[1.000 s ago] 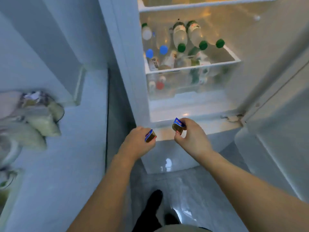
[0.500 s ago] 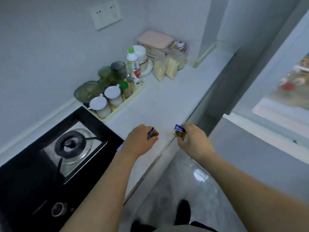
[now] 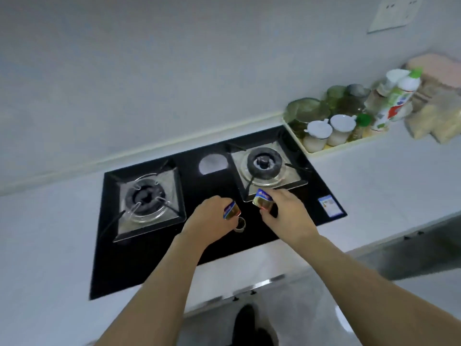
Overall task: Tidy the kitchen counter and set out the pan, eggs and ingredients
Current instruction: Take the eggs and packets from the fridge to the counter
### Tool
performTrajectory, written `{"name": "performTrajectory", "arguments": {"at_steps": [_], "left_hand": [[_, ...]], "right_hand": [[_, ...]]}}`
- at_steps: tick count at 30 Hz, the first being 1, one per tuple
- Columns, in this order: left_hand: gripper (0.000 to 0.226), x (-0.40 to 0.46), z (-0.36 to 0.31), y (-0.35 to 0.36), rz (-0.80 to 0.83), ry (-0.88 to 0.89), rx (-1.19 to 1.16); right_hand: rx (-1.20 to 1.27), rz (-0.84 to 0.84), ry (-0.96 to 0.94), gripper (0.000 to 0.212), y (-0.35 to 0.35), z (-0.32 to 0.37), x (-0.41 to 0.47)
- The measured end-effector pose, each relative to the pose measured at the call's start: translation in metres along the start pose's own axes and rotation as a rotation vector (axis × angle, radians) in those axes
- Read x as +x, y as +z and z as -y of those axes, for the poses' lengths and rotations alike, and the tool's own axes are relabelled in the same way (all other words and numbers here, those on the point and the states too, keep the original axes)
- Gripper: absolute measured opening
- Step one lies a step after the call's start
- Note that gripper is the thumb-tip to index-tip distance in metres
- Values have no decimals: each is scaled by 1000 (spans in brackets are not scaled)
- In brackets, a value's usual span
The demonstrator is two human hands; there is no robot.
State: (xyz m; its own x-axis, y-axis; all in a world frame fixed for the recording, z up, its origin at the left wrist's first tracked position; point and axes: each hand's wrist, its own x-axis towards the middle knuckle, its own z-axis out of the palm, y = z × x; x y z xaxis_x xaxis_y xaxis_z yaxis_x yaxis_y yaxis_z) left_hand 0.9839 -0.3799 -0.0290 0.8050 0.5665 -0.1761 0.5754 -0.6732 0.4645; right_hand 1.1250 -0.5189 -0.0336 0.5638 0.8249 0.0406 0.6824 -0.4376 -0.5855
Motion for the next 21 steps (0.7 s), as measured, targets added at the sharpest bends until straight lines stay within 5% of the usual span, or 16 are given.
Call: {"name": "performTrajectory", "arguments": {"at_steps": [9, 21], "left_hand": [[13, -144, 129, -54, -233, -397, -69], [3, -266, 295, -103, -313, -655, -95]], "right_hand": [[34, 293, -425, 44, 96, 150, 4], [-192, 466, -623, 33, 222, 322, -3]]}}
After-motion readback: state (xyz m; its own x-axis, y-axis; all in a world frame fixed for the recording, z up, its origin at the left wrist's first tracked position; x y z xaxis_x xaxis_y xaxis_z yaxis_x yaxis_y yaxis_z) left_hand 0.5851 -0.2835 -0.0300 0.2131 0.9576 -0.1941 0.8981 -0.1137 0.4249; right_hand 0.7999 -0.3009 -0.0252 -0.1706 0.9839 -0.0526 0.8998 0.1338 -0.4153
